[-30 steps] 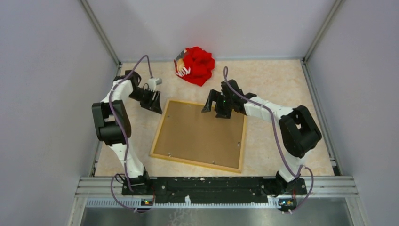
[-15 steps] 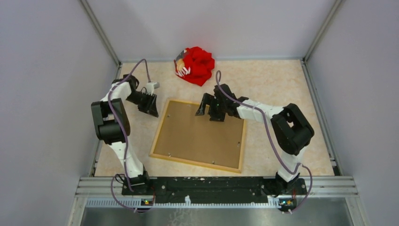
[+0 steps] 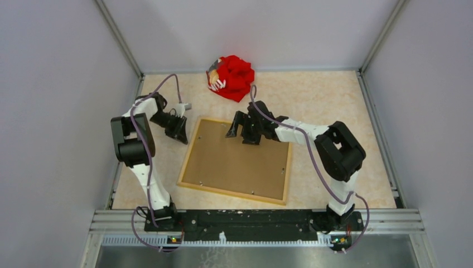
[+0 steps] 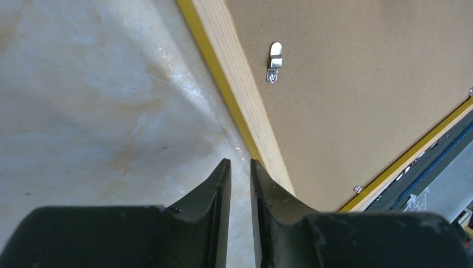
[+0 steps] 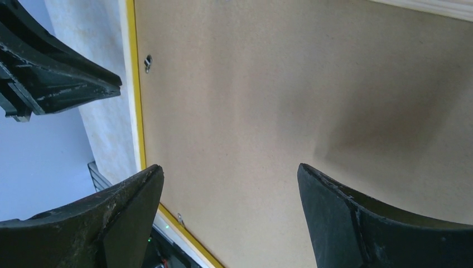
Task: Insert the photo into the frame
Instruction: Install the photo frame at the center of the board.
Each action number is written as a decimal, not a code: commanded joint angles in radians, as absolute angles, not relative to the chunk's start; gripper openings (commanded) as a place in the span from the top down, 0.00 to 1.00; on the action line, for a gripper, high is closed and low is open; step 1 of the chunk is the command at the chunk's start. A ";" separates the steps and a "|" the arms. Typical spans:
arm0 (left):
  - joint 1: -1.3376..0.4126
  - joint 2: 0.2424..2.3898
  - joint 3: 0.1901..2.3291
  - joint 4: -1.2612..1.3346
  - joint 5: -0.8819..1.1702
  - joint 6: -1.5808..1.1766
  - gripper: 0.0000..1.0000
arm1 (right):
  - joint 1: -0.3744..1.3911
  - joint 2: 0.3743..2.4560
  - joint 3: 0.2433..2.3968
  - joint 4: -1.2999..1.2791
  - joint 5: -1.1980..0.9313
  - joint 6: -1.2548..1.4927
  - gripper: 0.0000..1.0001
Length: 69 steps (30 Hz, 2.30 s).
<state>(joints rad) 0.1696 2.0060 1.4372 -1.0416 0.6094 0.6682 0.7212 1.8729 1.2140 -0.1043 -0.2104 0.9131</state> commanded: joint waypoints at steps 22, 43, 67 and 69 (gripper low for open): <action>0.196 2.004 1.485 -1.142 0.650 0.735 0.66 | 0.755 1.959 1.364 -0.085 -0.228 0.905 0.10; 0.192 2.027 1.472 -1.188 0.680 0.794 0.70 | 0.771 2.079 1.455 0.039 -0.269 0.983 0.15; 0.193 2.001 1.420 -1.169 0.645 0.826 0.82 | 0.790 2.106 1.487 0.026 -0.273 0.967 0.15; 0.192 2.002 1.420 -1.172 0.648 0.828 0.81 | 0.789 2.105 1.489 0.028 -0.273 0.964 0.15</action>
<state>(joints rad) 0.1913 2.0125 1.4246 -1.1698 0.6380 0.7959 0.7715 2.1143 1.4418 0.0074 -0.2749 0.9714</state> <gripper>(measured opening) 0.180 0.852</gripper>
